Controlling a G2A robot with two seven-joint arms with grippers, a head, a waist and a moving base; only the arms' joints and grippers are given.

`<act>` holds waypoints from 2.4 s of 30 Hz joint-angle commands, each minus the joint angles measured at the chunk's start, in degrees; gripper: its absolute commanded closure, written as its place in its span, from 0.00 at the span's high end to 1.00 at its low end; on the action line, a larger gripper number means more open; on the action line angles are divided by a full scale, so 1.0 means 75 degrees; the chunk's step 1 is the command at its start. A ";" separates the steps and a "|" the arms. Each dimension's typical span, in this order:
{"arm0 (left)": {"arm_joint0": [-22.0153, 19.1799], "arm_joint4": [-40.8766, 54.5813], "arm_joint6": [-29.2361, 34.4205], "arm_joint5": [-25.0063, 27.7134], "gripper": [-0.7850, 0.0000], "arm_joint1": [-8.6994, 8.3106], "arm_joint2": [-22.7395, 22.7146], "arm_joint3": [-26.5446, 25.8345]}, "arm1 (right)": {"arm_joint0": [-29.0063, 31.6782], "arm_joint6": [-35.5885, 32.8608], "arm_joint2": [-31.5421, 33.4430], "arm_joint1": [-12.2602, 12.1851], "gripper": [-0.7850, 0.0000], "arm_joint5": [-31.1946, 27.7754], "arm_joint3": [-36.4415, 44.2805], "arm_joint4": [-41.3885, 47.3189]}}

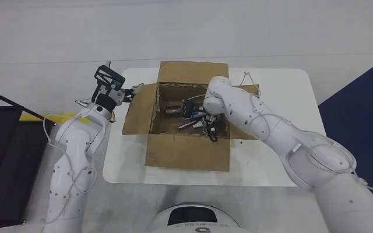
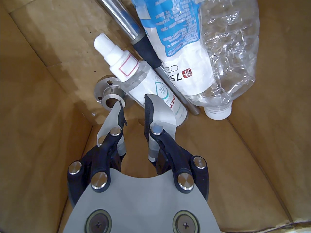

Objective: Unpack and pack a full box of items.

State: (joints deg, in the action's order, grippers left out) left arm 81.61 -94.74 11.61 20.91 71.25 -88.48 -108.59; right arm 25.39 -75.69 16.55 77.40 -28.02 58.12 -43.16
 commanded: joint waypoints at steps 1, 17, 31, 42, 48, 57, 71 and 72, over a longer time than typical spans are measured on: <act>0.0000 0.0000 0.0000 0.0000 1.00 0.0000 -0.0002 0.0000 | -0.0022 0.0085 -0.0003 0.0057 0.25 0.0051 -0.0129 -0.0055; 0.0000 0.0000 0.0000 0.0000 1.00 0.0000 -0.0002 0.0000 | -0.0067 0.0129 -0.0086 0.0403 0.54 0.0119 -0.0574 -0.0594; 0.0000 0.0000 0.0000 0.0000 1.00 0.0000 -0.0002 0.0000 | -0.0111 0.0327 -0.0180 0.0865 0.45 -0.0169 -0.1412 -0.0634; 0.0000 0.0000 0.0000 0.0000 1.00 0.0000 -0.0002 0.0000 | -0.0337 0.0511 0.0117 0.0912 0.00 -0.0160 -0.1538 -0.0702; 0.0000 0.0000 0.0000 0.0000 1.00 0.0000 -0.0002 0.0000 | -0.0210 0.0484 0.0568 0.0534 0.00 -0.0073 -0.0721 -0.0802; 0.0000 0.0000 0.0000 0.0000 1.00 0.0000 -0.0002 0.0000 | 0.0413 0.0119 0.1104 -0.0006 0.16 0.0086 0.0327 -0.1038; 0.0000 0.0000 0.0000 0.0000 1.00 0.0000 -0.0002 0.0000 | 0.0614 0.0405 0.1188 -0.0097 0.36 -0.0250 0.0146 -0.0810; 0.0000 0.0000 0.0000 0.0000 1.00 0.0000 -0.0002 0.0000 | 0.0600 0.0454 0.1173 -0.0071 0.37 -0.0196 0.0064 -0.0844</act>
State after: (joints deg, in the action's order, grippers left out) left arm 81.61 -94.74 11.61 20.91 71.25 -88.48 -108.59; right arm 29.97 -72.69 25.46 76.67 -29.92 59.28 -49.25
